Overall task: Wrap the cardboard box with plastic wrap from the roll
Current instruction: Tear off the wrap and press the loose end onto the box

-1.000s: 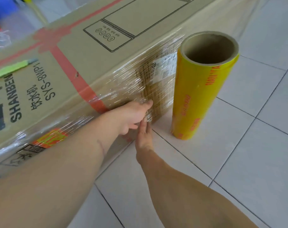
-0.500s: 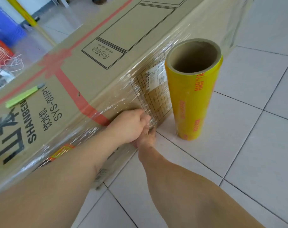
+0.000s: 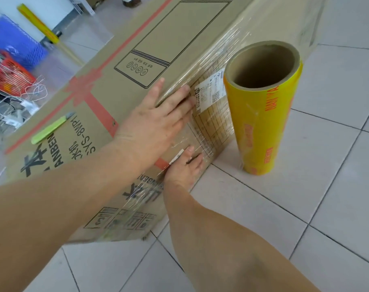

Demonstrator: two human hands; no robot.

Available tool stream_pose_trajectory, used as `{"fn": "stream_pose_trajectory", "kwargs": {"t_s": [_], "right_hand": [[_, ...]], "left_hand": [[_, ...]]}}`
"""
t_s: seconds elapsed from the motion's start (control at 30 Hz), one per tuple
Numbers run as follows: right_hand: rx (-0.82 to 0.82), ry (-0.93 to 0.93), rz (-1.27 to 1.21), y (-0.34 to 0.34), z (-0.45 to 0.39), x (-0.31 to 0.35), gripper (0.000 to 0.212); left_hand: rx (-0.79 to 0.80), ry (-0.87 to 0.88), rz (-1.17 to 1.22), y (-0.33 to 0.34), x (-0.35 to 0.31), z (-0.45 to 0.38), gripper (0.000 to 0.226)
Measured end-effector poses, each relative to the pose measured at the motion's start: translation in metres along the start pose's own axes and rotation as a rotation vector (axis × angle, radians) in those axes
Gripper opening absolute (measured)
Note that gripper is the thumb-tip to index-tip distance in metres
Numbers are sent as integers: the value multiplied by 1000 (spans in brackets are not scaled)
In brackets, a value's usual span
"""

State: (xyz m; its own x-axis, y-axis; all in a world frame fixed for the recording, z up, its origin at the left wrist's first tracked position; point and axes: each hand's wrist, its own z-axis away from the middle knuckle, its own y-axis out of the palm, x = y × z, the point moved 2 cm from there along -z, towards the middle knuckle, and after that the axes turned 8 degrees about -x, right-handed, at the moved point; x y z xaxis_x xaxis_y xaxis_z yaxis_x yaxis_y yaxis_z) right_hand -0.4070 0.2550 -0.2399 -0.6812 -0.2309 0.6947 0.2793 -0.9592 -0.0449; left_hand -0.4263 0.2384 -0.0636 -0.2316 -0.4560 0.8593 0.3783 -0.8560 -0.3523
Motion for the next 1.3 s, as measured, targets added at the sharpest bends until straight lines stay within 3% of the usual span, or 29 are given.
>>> {"fn": "stream_pose_trajectory", "kwargs": {"t_s": [0.17,0.27,0.37,0.57,0.7,0.83,0.93,1.0,1.07,1.3], "right_hand": [[-47,29,-26,8,5,3,80],[-72,75,-86,7,1,0,82],[-75,64,-166,14,5,8,92],[-139,56,-207,22,6,8,81],[-140,48,-129,16,6,10,80],[32,-75,56,12,8,-3,60],[109,-23,30,-11,33,9,57],[156,114,-59,-33,56,32,53],[149,242,-169,-45,54,27,58],[73,328,-311,-23,59,36,86]], "left_hand": [[-135,-31,-45,8,8,9,79],[-190,-91,-59,-1,9,11,93],[-89,-61,-14,-5,4,6,100],[-7,1,24,-9,6,5,87],[-55,81,29,-15,7,8,81],[-74,250,45,-23,9,11,67],[-116,419,33,-25,11,10,65],[-66,489,22,-20,16,1,67],[-6,545,-30,-13,17,-5,75],[108,638,-116,-19,24,-10,82]]}}
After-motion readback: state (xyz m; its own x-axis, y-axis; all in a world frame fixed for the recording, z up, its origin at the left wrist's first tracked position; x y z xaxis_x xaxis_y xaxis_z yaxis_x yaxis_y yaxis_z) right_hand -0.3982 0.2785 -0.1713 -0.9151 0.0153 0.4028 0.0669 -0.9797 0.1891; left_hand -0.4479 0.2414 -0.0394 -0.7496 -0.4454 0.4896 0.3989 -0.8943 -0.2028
